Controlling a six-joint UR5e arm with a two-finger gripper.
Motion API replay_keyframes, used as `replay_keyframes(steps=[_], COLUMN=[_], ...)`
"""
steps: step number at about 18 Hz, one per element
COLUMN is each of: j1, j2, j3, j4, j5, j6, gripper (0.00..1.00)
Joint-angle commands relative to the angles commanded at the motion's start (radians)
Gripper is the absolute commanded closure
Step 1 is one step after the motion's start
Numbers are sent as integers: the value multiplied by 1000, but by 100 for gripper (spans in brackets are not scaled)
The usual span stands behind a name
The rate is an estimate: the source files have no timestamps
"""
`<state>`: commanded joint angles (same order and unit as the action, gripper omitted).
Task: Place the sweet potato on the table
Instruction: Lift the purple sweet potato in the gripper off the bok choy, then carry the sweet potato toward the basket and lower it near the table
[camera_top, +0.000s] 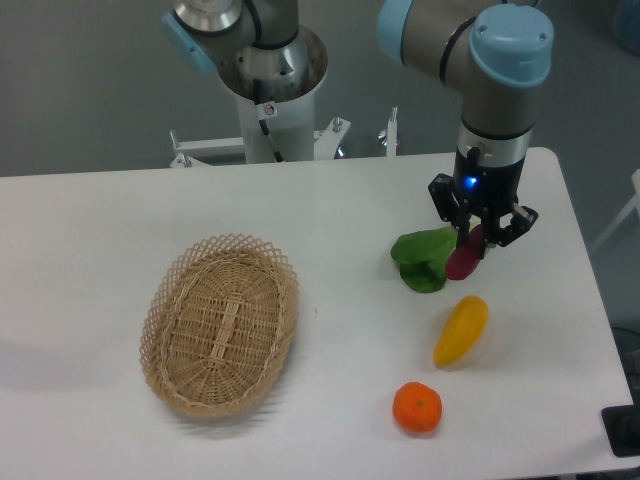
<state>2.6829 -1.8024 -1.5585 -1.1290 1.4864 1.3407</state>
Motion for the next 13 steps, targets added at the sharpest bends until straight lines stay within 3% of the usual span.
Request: replay_keyframes(steps=[9, 13], j1=[-12, -44], j2=[9, 8], j3=[-49, -103], j4=[5, 73], j5=[-2, 0], j6=[-8, -70], gripper=[75, 75])
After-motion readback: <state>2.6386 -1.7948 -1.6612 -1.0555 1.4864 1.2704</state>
